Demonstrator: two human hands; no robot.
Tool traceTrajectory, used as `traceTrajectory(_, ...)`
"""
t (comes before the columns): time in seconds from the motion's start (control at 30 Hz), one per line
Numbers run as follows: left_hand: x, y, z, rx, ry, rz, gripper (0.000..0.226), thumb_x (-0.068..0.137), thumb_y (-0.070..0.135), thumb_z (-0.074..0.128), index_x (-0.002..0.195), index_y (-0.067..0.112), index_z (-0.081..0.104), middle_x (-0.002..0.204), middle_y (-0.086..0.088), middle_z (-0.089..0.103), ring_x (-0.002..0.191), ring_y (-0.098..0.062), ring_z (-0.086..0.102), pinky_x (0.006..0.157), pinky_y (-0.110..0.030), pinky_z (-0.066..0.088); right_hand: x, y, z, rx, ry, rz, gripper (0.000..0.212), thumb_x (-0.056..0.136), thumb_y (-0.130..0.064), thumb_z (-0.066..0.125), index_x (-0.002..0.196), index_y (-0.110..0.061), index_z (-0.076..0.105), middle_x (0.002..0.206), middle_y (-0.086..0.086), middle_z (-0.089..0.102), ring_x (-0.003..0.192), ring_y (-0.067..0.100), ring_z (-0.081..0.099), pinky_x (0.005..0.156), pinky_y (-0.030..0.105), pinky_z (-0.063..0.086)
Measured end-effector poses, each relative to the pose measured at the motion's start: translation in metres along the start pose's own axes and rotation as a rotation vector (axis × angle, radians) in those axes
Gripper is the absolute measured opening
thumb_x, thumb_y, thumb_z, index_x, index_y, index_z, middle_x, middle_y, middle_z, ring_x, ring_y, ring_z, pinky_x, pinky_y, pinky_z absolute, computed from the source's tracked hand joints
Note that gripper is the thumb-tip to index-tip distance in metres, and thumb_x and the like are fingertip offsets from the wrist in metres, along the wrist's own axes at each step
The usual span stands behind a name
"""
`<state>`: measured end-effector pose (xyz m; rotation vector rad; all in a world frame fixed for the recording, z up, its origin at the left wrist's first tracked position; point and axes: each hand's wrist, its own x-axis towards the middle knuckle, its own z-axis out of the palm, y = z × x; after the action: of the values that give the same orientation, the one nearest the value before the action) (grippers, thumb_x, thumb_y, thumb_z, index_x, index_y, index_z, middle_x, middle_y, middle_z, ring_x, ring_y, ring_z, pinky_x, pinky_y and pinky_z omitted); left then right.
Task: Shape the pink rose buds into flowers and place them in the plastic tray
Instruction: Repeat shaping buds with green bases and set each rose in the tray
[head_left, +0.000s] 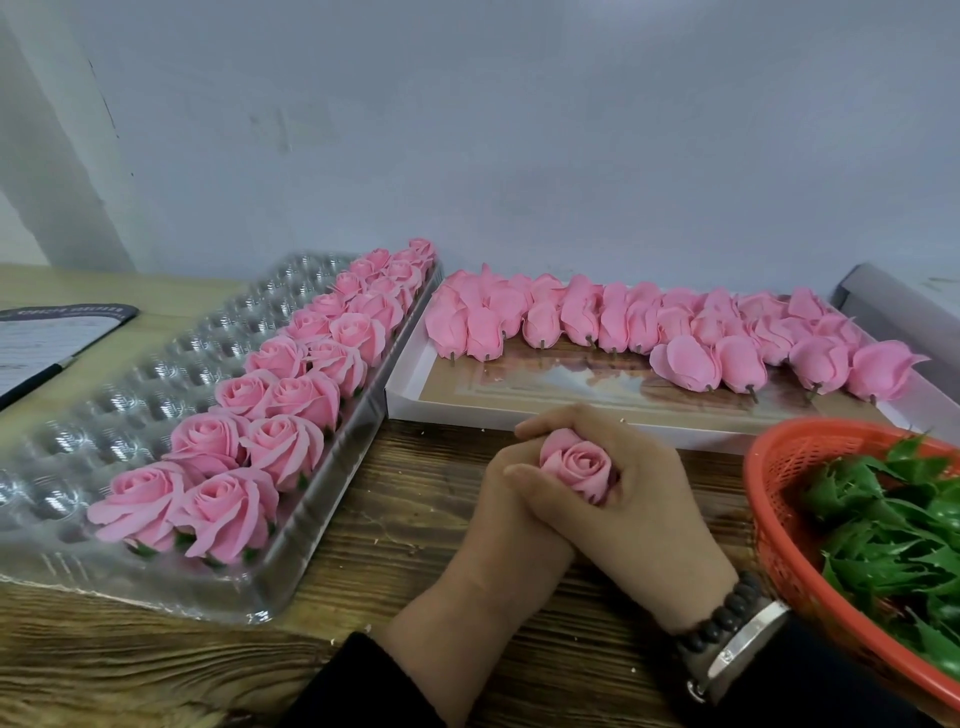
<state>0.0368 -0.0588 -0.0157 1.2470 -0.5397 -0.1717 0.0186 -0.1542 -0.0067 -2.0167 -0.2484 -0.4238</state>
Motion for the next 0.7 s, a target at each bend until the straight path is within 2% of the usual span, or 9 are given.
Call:
traceTrajectory(0.07,0.001,0.001,0.001,-0.015,0.011,0.017,0.017,0.075,0.007,0.063,0.063,0.019,0.069,0.066,0.002,0.066,0.068,-0.008,0.062,0.063,-0.018,0.051,0.001,0.002,-0.002,0.006,-0.041,0.020,0.044,0.059,-0.066,0.060,0.096,-0.042,0.060,0.091,-0.017,0.068,0.088,0.002,0.063,0.080,0.033,0.054)
traceTrajectory(0.2,0.001,0.002,-0.002,0.023,0.044,0.015,0.011,0.075,0.009,0.065,0.069,0.017,0.067,0.069,0.001,0.065,0.069,-0.013,0.061,0.063,-0.020,0.051,0.000,0.003,-0.004,-0.044,-0.056,0.000,0.060,0.058,-0.072,0.058,0.113,-0.050,0.048,0.108,-0.025,0.062,0.102,-0.004,0.058,0.089,0.030,0.051)
traceTrajectory(0.3,0.001,0.001,-0.002,0.049,0.006,0.001,0.016,0.083,0.006,0.062,0.076,0.019,0.068,0.074,0.005,0.070,0.074,-0.008,0.067,0.064,-0.018,0.052,-0.002,-0.002,-0.003,-0.017,0.047,-0.086,0.048,0.070,-0.066,0.051,0.113,-0.045,0.052,0.116,-0.025,0.058,0.111,0.000,0.054,0.092,0.034,0.048)
traceTrajectory(0.4,-0.001,0.000,0.001,0.070,-0.017,-0.052,0.020,0.089,0.012,0.052,0.080,0.017,0.071,0.076,0.003,0.070,0.078,-0.008,0.067,0.069,-0.023,0.055,-0.002,-0.007,0.001,-0.059,0.120,-0.171,0.035,0.080,-0.058,0.044,0.109,-0.043,0.057,0.113,-0.023,0.061,0.111,0.002,0.055,0.095,0.028,0.043)
traceTrajectory(0.47,-0.003,-0.001,0.001,0.211,0.006,-0.030,0.026,0.095,-0.002,0.039,0.096,0.007,0.063,0.070,0.007,0.067,0.072,0.005,0.065,0.064,-0.010,0.050,-0.001,-0.009,0.004,-0.139,0.129,-0.203,0.034,0.084,-0.049,0.042,0.103,-0.033,0.066,0.105,-0.019,0.066,0.105,0.000,0.057,0.096,0.024,0.041)
traceTrajectory(0.5,-0.003,0.000,0.001,0.308,0.023,-0.005,0.023,0.093,-0.008,0.040,0.103,0.002,0.058,0.068,0.011,0.063,0.069,0.013,0.061,0.062,-0.003,0.045,0.000,-0.008,0.005,-0.172,0.116,-0.213,0.035,0.086,-0.044,0.041,0.099,-0.028,0.070,0.102,-0.018,0.067,0.103,-0.001,0.057,0.096,0.024,0.040)
traceTrajectory(0.57,-0.001,-0.002,-0.002,0.414,0.026,0.006,0.024,0.089,-0.009,0.046,0.110,0.001,0.053,0.077,0.019,0.053,0.079,0.021,0.056,0.063,0.003,0.039,0.003,-0.005,0.002,-0.203,0.045,-0.210,0.035,0.088,-0.039,0.041,0.097,-0.024,0.072,0.102,-0.019,0.067,0.107,-0.004,0.054,0.100,0.022,0.036)
traceTrajectory(0.63,0.002,0.002,-0.002,0.465,-0.024,-0.025,0.033,0.089,-0.006,0.051,0.120,0.002,0.049,0.097,0.017,0.053,0.098,0.019,0.051,0.075,0.005,0.035,0.007,-0.002,-0.004,-0.210,-0.090,-0.171,0.031,0.089,-0.035,0.043,0.101,-0.026,0.071,0.108,-0.022,0.065,0.115,-0.010,0.048,0.106,0.018,0.027)
traceTrajectory(0.7,0.000,0.005,-0.006,0.574,-0.071,-0.109,0.040,0.088,-0.002,0.054,0.127,0.003,0.046,0.117,0.015,0.047,0.098,0.015,0.049,0.078,0.006,0.033,0.008,0.000,-0.008,-0.216,-0.228,-0.148,0.033,0.089,-0.033,0.041,0.107,-0.028,0.069,0.113,-0.023,0.063,0.118,-0.014,0.044,0.107,0.014,0.023)
